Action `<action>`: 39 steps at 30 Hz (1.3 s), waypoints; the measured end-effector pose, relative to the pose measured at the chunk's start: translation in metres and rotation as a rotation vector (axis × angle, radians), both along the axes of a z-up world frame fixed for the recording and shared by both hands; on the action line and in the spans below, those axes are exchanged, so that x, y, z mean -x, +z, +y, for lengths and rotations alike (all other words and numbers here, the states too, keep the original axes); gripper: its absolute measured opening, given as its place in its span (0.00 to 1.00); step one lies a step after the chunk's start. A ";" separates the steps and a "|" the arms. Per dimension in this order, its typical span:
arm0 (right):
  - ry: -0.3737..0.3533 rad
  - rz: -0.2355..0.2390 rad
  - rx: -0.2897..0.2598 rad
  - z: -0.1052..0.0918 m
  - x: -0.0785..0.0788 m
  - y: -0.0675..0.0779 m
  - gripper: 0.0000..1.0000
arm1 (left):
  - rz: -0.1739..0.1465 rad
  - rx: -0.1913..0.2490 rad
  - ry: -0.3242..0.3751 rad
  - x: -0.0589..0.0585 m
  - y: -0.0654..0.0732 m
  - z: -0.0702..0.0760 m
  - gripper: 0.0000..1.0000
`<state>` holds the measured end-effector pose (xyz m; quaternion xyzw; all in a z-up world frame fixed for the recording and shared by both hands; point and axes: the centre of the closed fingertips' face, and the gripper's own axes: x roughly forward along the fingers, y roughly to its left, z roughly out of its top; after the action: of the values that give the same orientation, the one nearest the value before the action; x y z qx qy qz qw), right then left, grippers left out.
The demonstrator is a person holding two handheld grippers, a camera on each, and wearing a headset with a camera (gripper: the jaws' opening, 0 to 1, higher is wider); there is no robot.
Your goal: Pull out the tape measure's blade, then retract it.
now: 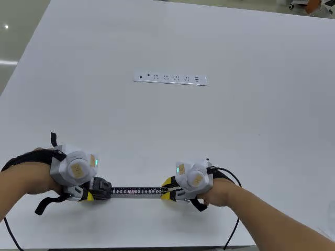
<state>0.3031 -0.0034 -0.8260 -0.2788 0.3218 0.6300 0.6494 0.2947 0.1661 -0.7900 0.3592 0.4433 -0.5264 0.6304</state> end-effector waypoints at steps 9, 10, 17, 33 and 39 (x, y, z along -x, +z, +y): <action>0.004 -0.007 0.009 -0.009 -0.001 0.000 0.13 | 0.000 0.001 0.000 0.000 0.001 0.000 0.32; 0.003 -0.007 0.009 -0.010 0.000 0.001 0.13 | 0.000 0.001 0.001 0.000 0.001 0.000 0.32; -0.014 0.004 0.014 -0.021 0.000 0.001 0.13 | -0.002 0.003 0.003 0.000 0.000 0.000 0.32; -0.029 0.000 0.025 -0.033 -0.002 0.001 0.13 | -0.001 0.003 0.003 0.000 0.000 0.000 0.32; -0.040 0.003 0.028 -0.044 -0.003 0.002 0.13 | -0.001 0.004 0.003 -0.001 0.000 0.000 0.32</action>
<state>0.3060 -0.0470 -0.8243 -0.2803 0.3372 0.6126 0.6576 0.2952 0.1663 -0.7903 0.3578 0.4423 -0.5262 0.6321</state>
